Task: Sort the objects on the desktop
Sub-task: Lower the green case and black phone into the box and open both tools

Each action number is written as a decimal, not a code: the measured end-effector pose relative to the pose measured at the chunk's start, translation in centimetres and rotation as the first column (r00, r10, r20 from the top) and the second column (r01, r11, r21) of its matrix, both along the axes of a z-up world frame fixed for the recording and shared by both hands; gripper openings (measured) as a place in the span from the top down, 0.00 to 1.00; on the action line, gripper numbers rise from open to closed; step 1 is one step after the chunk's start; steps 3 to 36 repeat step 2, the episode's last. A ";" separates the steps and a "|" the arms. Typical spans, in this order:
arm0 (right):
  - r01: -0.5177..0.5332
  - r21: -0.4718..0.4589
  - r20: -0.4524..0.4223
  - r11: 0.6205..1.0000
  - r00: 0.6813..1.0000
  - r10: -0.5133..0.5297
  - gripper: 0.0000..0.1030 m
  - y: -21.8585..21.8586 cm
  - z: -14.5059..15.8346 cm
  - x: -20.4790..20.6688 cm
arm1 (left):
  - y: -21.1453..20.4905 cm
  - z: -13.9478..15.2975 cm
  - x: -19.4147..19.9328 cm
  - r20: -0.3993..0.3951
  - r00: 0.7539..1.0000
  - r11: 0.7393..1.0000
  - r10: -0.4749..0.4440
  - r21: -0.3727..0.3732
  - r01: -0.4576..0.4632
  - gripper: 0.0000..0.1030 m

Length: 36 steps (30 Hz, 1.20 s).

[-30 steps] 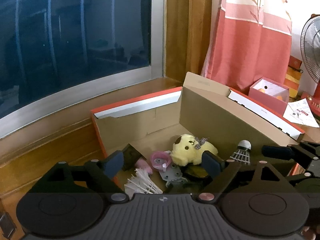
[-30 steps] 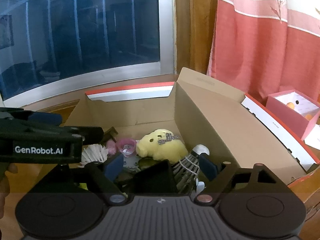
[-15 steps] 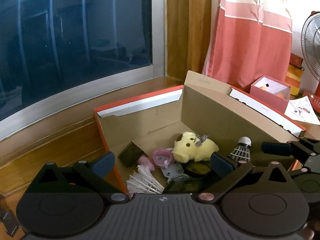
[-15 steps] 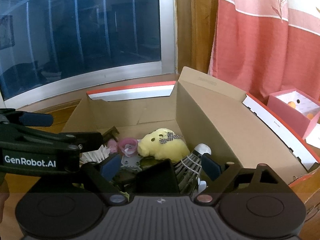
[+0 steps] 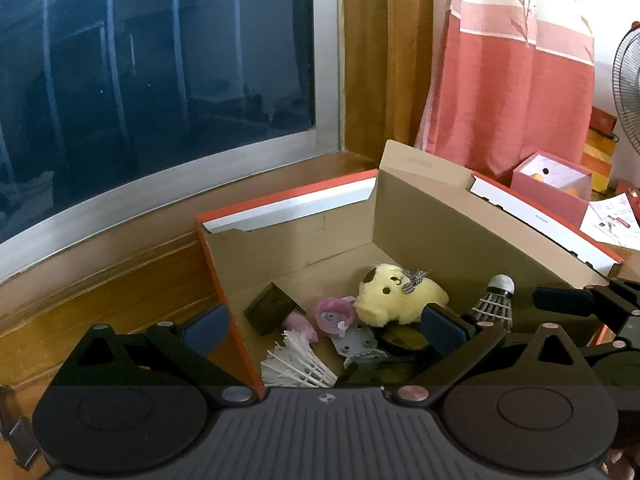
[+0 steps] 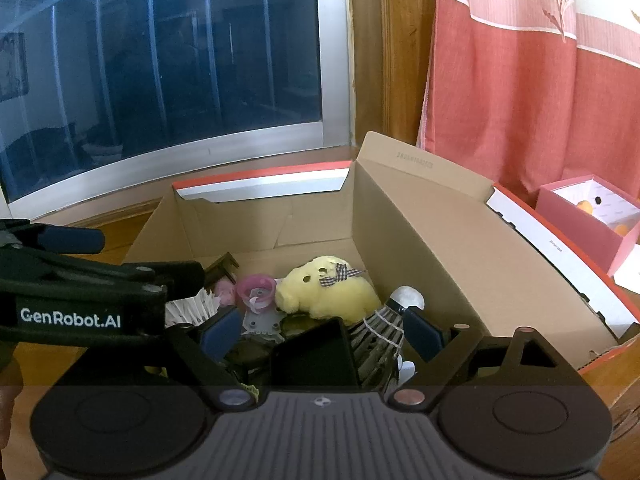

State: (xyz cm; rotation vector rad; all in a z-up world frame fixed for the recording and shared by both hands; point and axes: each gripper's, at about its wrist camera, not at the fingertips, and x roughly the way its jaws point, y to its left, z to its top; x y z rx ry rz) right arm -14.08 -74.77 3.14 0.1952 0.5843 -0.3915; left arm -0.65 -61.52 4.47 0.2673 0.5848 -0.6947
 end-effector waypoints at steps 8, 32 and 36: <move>-0.001 0.001 0.000 1.000 1.000 0.001 0.13 -0.1 0.0 0.1 | 0.0 0.0 0.0 0.004 1.000 1.000 0.003 0.001 -0.003 0.00; -0.001 0.001 0.000 1.000 1.000 0.001 0.13 -0.1 0.0 0.1 | 0.0 0.0 0.0 0.004 1.000 1.000 0.003 0.001 -0.003 0.00; -0.001 0.001 0.000 1.000 1.000 0.001 0.13 -0.1 0.0 0.1 | 0.0 0.0 0.0 0.004 1.000 1.000 0.003 0.001 -0.003 0.00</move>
